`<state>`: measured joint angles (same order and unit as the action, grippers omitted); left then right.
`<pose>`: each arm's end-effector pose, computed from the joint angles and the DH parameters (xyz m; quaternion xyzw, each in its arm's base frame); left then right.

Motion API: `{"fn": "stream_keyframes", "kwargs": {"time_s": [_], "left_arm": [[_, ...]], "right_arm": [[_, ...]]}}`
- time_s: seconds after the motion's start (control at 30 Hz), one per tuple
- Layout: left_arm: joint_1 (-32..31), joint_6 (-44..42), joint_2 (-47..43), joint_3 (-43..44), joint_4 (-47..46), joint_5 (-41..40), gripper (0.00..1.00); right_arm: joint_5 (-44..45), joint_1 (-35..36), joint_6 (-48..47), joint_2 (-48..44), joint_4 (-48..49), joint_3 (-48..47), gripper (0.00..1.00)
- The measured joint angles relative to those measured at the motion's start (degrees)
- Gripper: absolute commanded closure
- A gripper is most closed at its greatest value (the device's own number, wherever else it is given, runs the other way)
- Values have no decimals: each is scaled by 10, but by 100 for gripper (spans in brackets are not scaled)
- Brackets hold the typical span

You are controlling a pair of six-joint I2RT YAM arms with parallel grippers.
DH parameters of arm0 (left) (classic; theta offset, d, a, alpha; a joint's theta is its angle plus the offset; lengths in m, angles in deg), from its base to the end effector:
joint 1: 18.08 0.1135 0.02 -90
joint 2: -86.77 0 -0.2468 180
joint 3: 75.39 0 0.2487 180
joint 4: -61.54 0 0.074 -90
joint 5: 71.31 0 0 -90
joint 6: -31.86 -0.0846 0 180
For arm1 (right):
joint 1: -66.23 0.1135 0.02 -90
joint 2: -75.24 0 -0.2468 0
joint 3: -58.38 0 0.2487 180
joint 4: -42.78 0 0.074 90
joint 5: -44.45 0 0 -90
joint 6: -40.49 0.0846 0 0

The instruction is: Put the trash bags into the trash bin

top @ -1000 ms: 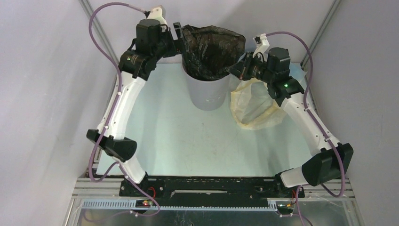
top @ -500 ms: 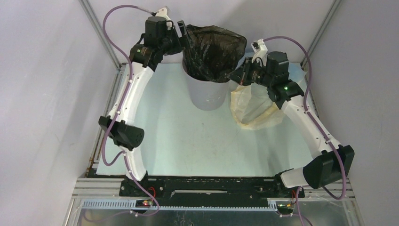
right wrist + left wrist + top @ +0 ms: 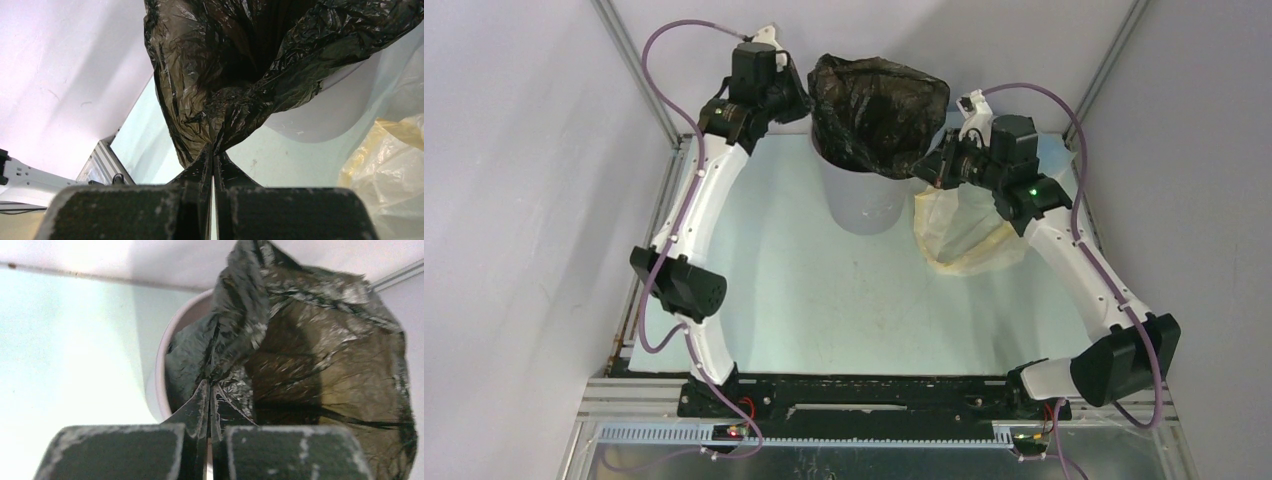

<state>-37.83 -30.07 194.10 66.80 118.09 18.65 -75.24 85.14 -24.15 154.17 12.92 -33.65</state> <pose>0.4188 -0.1503 0.4326 -0.0602 0.8253 -0.2273 0.5134 0.3233 0.1550 0.3695 -0.1089 0.7832 0.4077 0.4566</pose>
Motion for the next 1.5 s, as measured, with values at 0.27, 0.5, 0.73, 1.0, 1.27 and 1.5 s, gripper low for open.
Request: {"fn": "stream_keyframes", "kwargs": {"time_s": [0.27,0.5,0.73,1.0,1.27,1.5], "left_arm": [[6,-7,-83,-153,-6,14,100],[14,-11,-198,-308,-47,18,100],[34,-11,-210,-401,-104,14,100],[43,-9,-158,-437,-171,18,100],[44,-9,-132,-442,-239,59,99],[44,-9,-132,-448,-269,72,99]], "right_arm": [[7,0,-19,-14,-20,36,100],[26,-2,-30,-12,-34,69,100],[43,-15,-28,24,-21,70,100],[49,-46,-3,99,33,71,81],[49,-59,-22,101,51,71,41],[52,-58,-87,35,31,73,22]]}}
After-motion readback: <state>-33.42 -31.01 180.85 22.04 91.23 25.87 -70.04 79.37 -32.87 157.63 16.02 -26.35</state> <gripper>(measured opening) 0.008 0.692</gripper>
